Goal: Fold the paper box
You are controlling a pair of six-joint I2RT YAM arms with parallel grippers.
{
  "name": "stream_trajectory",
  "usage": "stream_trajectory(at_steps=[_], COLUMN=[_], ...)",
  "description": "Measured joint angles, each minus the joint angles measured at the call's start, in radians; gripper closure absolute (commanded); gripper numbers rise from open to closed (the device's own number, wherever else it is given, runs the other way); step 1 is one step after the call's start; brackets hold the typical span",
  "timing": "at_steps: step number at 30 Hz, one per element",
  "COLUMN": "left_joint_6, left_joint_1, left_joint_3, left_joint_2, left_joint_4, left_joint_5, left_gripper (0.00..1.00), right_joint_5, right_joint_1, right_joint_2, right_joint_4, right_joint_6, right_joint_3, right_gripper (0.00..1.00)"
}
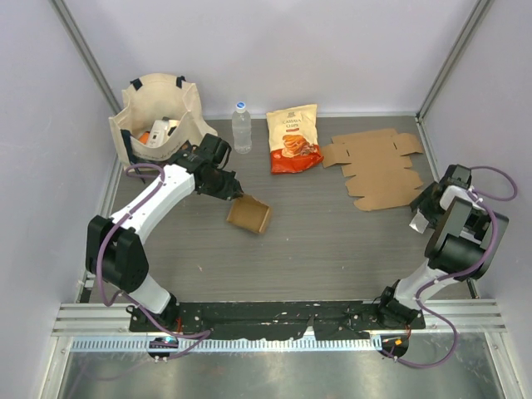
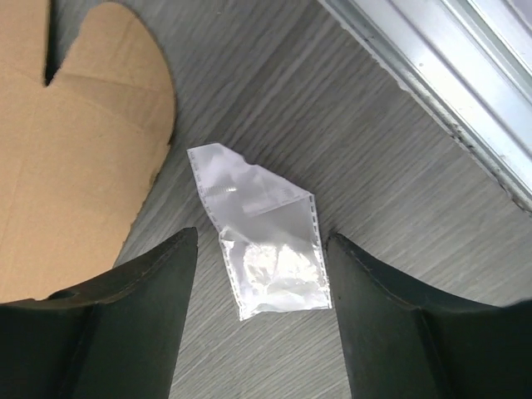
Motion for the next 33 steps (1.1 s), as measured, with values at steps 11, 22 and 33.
stream_trajectory(at_steps=[11, 22, 33], left_joint_6=[0.004, -0.001, -0.023], left_joint_1=[0.000, 0.000, 0.000], left_joint_3=[0.000, 0.000, 0.000], left_joint_2=[0.000, 0.000, 0.000], left_joint_4=[-0.001, 0.000, 0.000], left_joint_5=[0.006, 0.006, 0.003], left_gripper=[1.00, 1.00, 1.00], right_joint_5=[0.144, 0.182, 0.146], right_joint_1=[0.064, 0.144, 0.625], right_joint_2=[0.081, -0.035, -0.365], right_joint_4=[-0.077, -0.097, -0.051], right_joint_6=[0.025, 0.038, 0.125], right_joint_3=[0.093, 0.029, -0.023], right_gripper=[0.70, 0.99, 0.99])
